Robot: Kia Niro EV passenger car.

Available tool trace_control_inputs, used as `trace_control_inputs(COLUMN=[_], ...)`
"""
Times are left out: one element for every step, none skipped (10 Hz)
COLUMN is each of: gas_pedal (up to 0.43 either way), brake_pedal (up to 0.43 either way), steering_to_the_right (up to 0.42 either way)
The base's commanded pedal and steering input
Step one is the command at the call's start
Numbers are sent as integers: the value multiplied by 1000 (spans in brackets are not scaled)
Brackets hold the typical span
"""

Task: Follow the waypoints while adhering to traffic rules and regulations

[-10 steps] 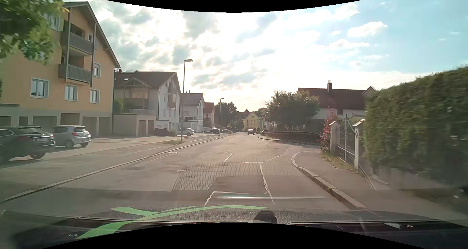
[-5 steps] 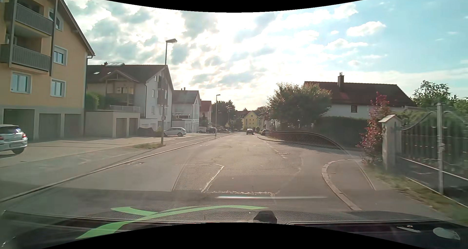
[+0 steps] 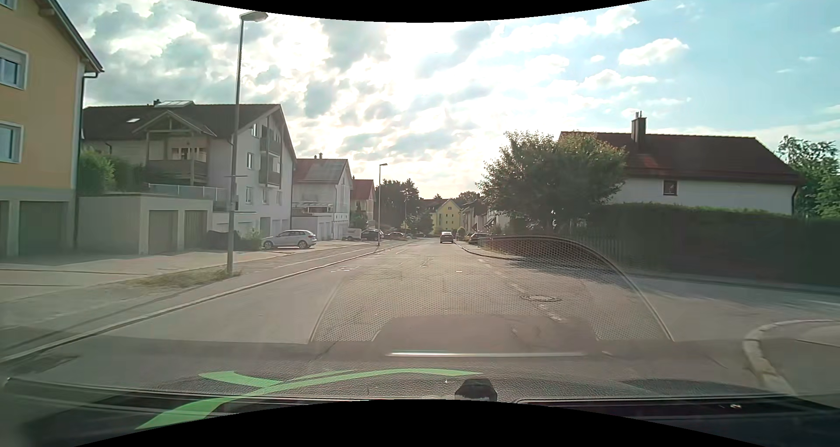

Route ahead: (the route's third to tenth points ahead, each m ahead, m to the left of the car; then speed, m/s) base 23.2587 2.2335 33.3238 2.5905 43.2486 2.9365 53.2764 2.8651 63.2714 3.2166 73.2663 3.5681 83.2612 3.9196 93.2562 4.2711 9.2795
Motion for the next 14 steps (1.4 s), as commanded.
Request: trace_control_inputs(gas_pedal=[87, 87, 87, 87, 87, 87, 87, 79, 79, 59, 59, 39, 28, 28], brake_pedal=[0, 0, 0, 0, 0, 0, 0, 0, 0, 0, 0, 0, 0, 0], steering_to_the_right=[5, 5, 5, 5, 4, 4, 3, 3, 2, 1, 1, 1, 0, -1])
